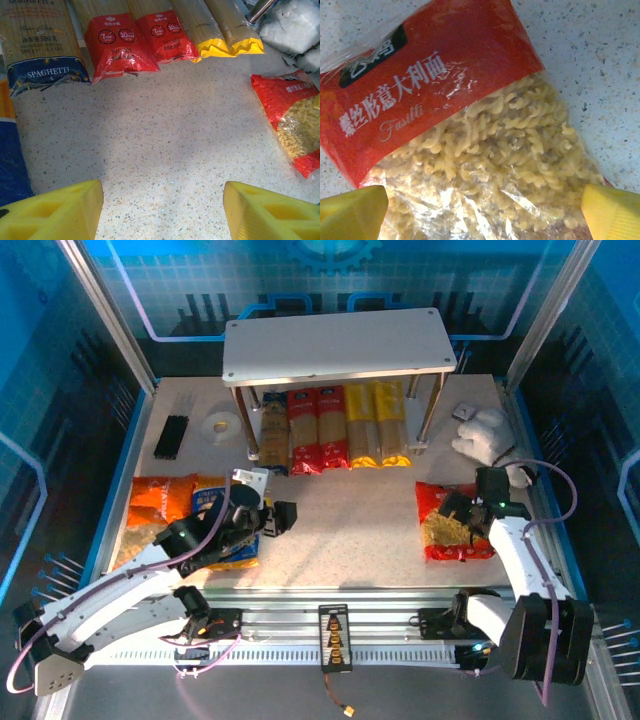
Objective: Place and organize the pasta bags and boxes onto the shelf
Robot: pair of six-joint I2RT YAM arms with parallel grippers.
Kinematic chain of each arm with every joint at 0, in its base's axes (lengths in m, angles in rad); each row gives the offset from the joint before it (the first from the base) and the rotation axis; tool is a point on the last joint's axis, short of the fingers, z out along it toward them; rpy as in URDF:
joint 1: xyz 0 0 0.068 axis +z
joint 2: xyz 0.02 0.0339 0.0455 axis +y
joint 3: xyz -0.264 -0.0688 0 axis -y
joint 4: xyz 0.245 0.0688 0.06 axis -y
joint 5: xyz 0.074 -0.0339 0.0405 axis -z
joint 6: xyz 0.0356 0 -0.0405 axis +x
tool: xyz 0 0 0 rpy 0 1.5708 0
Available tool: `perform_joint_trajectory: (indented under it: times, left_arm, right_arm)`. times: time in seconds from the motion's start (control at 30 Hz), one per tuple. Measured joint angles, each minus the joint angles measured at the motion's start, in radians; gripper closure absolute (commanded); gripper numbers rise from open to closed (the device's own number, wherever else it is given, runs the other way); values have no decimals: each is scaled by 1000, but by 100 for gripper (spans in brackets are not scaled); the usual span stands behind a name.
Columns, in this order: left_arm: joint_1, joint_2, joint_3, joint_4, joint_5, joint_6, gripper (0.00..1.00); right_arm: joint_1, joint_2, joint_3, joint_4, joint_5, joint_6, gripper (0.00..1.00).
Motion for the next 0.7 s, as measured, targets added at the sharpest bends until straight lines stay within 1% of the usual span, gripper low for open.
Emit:
perform_joint_trajectory:
  times: [0.2,0.4,0.57,0.7]
  left_arm:
    - [0,0,0,-1,-6,0,34]
    - [0,0,0,-3,-14,0,33]
    - [0,-1,0,-4,-17,1,33]
    - [2,-1,0,-3,-17,1,33]
  right_arm:
    - [-51,113,0,58,-56,-4,0]
    - [-64,184,7,106,-167,-8,0]
    - [-48,174,-14,151,-241,-8,0]
    - [5,133,-45,164,-265,-2,0]
